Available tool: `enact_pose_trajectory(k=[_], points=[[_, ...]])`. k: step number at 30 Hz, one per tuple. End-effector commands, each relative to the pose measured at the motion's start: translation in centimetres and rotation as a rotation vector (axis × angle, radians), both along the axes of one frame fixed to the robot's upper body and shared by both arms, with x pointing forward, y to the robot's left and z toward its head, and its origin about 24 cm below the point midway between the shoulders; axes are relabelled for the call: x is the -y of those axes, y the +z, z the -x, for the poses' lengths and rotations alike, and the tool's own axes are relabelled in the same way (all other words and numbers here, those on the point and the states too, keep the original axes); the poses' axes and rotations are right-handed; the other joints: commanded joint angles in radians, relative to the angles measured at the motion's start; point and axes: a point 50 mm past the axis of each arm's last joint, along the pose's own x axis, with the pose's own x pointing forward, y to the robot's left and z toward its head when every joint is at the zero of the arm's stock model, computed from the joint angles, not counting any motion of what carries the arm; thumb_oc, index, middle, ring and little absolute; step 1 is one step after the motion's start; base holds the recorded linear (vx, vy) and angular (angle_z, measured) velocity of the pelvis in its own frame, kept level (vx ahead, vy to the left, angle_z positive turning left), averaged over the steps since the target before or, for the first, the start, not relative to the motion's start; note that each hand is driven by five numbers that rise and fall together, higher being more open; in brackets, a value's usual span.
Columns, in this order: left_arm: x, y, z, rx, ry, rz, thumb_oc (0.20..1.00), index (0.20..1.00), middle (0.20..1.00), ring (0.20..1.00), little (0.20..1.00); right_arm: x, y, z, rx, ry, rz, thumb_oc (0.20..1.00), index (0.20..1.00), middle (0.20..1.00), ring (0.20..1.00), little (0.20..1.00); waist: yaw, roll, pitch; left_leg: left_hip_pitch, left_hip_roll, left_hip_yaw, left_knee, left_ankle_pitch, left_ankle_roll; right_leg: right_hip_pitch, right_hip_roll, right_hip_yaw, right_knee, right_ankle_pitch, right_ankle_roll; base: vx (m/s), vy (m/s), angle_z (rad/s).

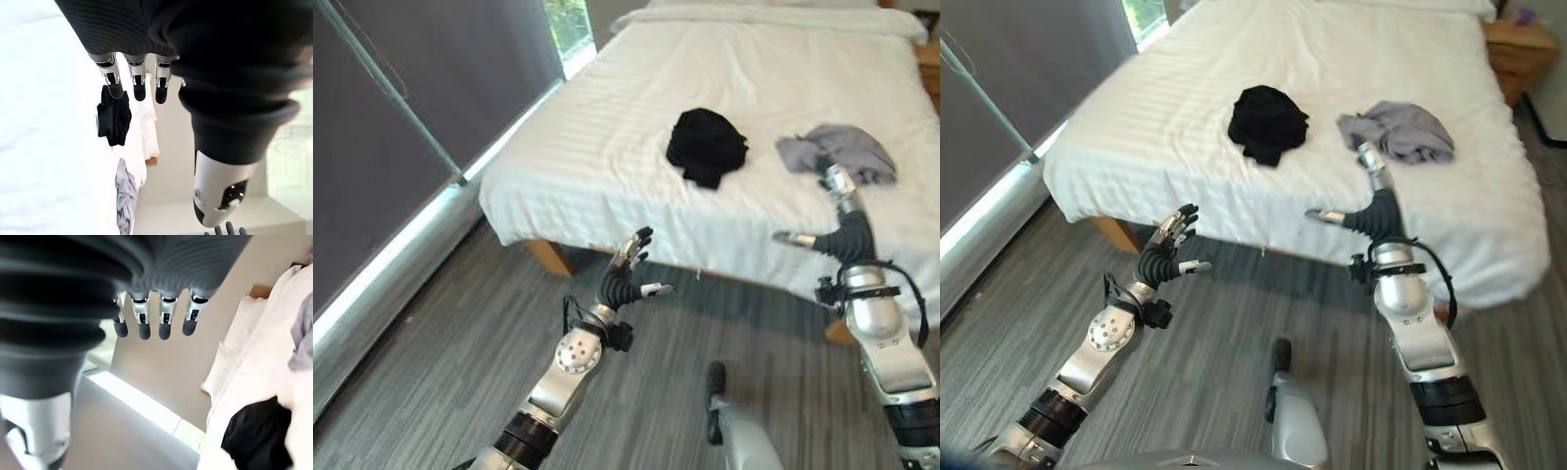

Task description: Pick up bed clothes into laundry basket.

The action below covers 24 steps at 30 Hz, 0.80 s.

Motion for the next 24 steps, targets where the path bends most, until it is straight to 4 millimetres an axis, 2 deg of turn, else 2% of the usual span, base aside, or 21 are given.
enact_pose_trajectory(k=[1,3,4,5,6,7,9,10,12,13,14,18,24], points=[[-0.1,3.2,-0.2,0.153,-0.010,0.093,1.000,1.000,1.000,1.000,1.000,0.4,3.7,1.3,0.218,-0.084,0.114,1.000,1.000,1.000,1.000,1.000,-0.023,-0.029,0.016,-0.171,0.031,0.003,0.073,0.131,-0.032,0.281,-0.066,0.035,-0.256,-0.027,0.174,0.33,-0.203,-0.13],[-0.2,3.5,-0.2,0.166,0.000,0.093,1.000,1.000,1.000,1.000,1.000,0.7,5.1,1.3,0.290,-0.149,0.181,1.000,1.000,1.000,1.000,1.000,-0.009,-0.046,0.031,-0.238,0.043,0.056,0.183,0.143,-0.037,0.330,-0.066,0.036,-0.256,-0.065,0.161,0.30,-0.180,-0.28],[-0.1,3.5,-0.2,0.170,0.003,0.090,1.000,1.000,1.000,1.000,1.000,0.8,5.9,1.3,0.326,-0.176,0.201,1.000,1.000,1.000,1.000,1.000,-0.002,-0.054,0.036,-0.278,0.058,0.091,0.175,0.139,-0.032,0.342,-0.073,0.038,-0.256,-0.075,0.159,0.17,-0.086,-0.57],[-0.1,3.6,-0.3,0.172,0.004,0.090,1.000,1.000,1.000,1.000,1.000,0.8,5.9,1.2,0.328,-0.178,0.202,1.000,1.000,1.000,1.000,1.000,0.004,-0.048,0.038,-0.277,0.065,0.097,0.183,0.130,-0.032,0.342,-0.068,0.044,-0.256,-0.078,0.159,0.31,0.044,-0.87],[-0.2,3.8,-0.4,0.181,0.024,0.101,1.000,1.000,1.000,1.000,1.000,0.6,7.6,0.9,0.408,-0.227,0.263,1.000,1.000,1.000,1.000,1.000,0.027,-0.041,0.036,-0.314,0.104,0.116,-0.022,0.115,-0.015,0.357,-0.065,0.063,-0.256,-0.113,0.175,0.39,0.179,-1.27],[0.0,3.5,-0.3,0.174,0.029,0.106,1.000,1.000,1.000,1.000,1.000,0.2,9.2,0.8,0.482,-0.237,0.304,1.000,1.000,1.000,1.000,1.000,0.048,-0.018,0.028,-0.296,0.116,0.090,-0.276,0.155,-0.011,0.364,-0.056,0.093,-0.256,-0.133,0.188,0.46,0.220,-1.09],[0.0,3.0,-0.2,0.158,0.038,0.102,1.000,1.000,1.000,1.000,1.000,0.3,10.5,0.8,0.544,-0.284,0.371,1.000,1.000,1.000,1.000,1.000,0.063,0.011,0.018,-0.278,0.130,0.035,-0.408,0.218,-0.021,0.381,-0.039,0.107,-0.256,-0.155,0.189,0.26,0.126,-1.24],[0.1,3.0,-0.3,0.159,0.033,0.103,1.000,1.000,1.000,1.000,1.000,0.8,11.2,0.9,0.572,-0.333,0.401,1.000,1.000,1.000,1.000,1.000,0.055,0.016,0.009,-0.263,0.137,0.042,-0.442,0.217,-0.027,0.390,-0.039,0.105,-0.256,-0.163,0.186,0.19,0.055,-1.14],[0.1,2.8,-0.3,0.140,0.026,0.109,1.000,1.000,1.000,1.000,1.000,1.9,11.6,0.9,0.557,-0.396,0.438,1.000,1.000,1.000,1.000,1.000,0.047,0.021,-0.003,-0.251,0.153,0.056,-0.453,0.247,-0.041,0.399,-0.042,0.094,-0.256,-0.160,0.182,0.13,0.049,-0.66],[0.1,2.8,-0.3,0.139,0.025,0.109,1.000,1.000,1.000,1.000,1.000,1.9,11.6,0.9,0.556,-0.396,0.439,1.000,1.000,1.000,1.000,1.000,0.047,0.021,-0.004,-0.248,0.153,0.056,-0.453,0.240,-0.042,0.403,-0.043,0.093,-0.256,-0.166,0.183,0.20,0.074,-0.60],[0.3,2.8,-0.5,0.123,0.011,0.135,1.000,1.000,1.000,1.000,1.000,3.5,12.0,1.0,0.531,-0.456,0.431,1.000,1.000,1.000,1.000,1.000,0.035,0.020,-0.020,-0.240,0.143,0.057,-0.453,0.221,-0.040,0.424,-0.049,0.098,-0.256,-0.173,0.183,0.14,0.057,-0.51],[0.8,2.6,-0.5,0.106,-0.004,0.134,1.000,1.000,1.000,1.000,1.000,4.1,12.0,1.1,0.519,-0.479,0.427,1.000,1.000,1.000,1.000,1.000,0.028,0.020,-0.034,-0.228,0.141,0.070,-0.453,0.209,-0.034,0.424,-0.055,0.110,-0.256,-0.169,0.186,0.12,0.049,0.07],[1.9,2.7,-1.1,0.104,-0.044,0.098,1.000,1.000,1.000,1.000,1.000,5.0,9.8,0.3,0.340,-0.452,0.476,1.000,1.000,1.000,1.000,1.000,0.004,0.003,-0.047,-0.204,0.130,0.121,-0.453,0.170,-0.013,0.417,-0.078,0.149,-0.256,-0.159,0.201,0.07,0.064,0.06]])
